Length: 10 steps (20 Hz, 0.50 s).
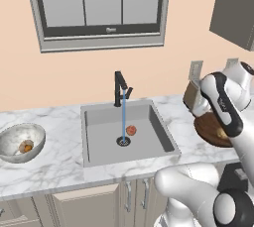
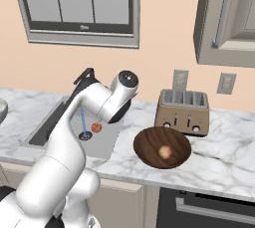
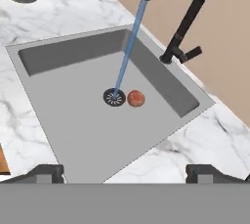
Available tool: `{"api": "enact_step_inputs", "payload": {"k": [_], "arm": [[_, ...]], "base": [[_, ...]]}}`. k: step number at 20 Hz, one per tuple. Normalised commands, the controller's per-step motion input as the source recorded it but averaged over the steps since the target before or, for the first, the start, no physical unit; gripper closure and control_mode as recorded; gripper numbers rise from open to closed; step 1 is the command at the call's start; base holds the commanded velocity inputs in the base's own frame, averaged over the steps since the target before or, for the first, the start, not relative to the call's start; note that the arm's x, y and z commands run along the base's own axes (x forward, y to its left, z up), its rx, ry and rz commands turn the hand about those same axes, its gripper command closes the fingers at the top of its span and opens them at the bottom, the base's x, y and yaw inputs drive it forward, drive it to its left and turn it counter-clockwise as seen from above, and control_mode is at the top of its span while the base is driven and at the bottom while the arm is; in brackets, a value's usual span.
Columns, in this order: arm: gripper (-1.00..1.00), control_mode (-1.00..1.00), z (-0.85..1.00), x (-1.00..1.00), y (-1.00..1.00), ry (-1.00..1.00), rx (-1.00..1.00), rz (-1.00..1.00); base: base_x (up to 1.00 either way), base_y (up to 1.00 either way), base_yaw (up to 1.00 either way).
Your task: Pick the peachs from the sink and place them in one bowl. Place the mushroom in the other bowl. Then turn off the sink faucet.
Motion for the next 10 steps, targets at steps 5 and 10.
{"api": "enact_step_inputs", "payload": {"k": [5,10], "arm": [[-1.0,-1.0,-0.03,0.26,0.6,0.02,0.0,0.23],[-1.0,-1.0,-0.07,0.37,0.65,0.01,0.0,0.26]], "base": [[0.0,0.0,0.0],[0.0,0.0,0.0]]}}
